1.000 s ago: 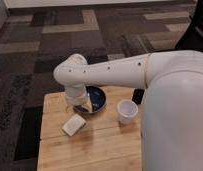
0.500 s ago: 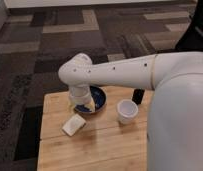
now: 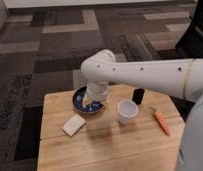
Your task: Pick up the ceramic cup
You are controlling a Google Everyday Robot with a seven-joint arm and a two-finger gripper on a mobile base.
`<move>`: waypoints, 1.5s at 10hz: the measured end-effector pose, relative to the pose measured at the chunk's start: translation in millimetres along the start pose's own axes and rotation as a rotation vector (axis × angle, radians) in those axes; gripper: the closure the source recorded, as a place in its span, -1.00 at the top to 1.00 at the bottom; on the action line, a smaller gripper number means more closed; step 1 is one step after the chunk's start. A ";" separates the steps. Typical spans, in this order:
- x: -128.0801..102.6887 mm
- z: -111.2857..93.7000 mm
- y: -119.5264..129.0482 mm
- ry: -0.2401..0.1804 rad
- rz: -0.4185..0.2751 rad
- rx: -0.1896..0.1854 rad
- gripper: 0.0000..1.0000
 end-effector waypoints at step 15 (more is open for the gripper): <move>-4.8 25.4 -70.6 -0.013 0.094 0.048 0.30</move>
